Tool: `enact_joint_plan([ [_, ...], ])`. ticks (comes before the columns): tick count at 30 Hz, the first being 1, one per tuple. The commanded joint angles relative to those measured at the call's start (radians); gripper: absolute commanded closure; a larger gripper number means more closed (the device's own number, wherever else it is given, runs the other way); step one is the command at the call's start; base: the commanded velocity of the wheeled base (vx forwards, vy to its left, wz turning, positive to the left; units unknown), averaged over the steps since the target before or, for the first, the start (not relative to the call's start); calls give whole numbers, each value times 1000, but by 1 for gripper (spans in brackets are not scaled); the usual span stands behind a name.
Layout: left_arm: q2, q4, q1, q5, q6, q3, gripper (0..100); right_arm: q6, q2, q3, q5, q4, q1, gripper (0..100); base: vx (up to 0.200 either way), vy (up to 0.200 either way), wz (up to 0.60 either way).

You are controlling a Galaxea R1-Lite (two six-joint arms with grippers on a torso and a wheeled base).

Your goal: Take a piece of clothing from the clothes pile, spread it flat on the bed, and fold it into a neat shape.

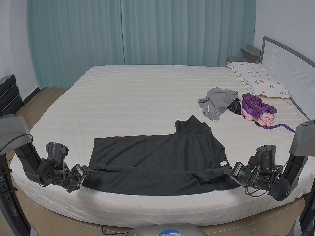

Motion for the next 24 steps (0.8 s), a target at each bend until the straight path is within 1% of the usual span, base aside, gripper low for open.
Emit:
enact_joint_plan([
  [1, 1, -1, 0, 0, 0, 0, 0, 2, -39, 11, 0, 2, 5, 100, 0, 0, 0],
  [10, 1, -2, 5, 0, 0, 0, 0, -13, 12, 60, 0, 2, -5, 100, 0, 0, 0],
  [11, 1, -1, 6, -1, 0, 0, 0, -37, 38, 62, 0, 1, -18, 0, 0, 0, 0],
  [13, 1, -1, 6, -1, -2, 0, 0, -73, 72, 60, 1, -1, -36, 0, 0, 0, 0],
  [15, 1, -1, 6, -1, 0, 0, 0, -90, 96, 53, 3, -13, -51, 0, 0, 0, 0],
  [22, -2, -19, 3, 5, 1, 4, 0, -97, 95, 26, 29, -18, -90, 0, 0, 0, 0],
  [24, 0, -67, 3, 7, 0, 15, 0, -102, 102, 2, 31, -18, -108, 0, 0, 0, 0],
])
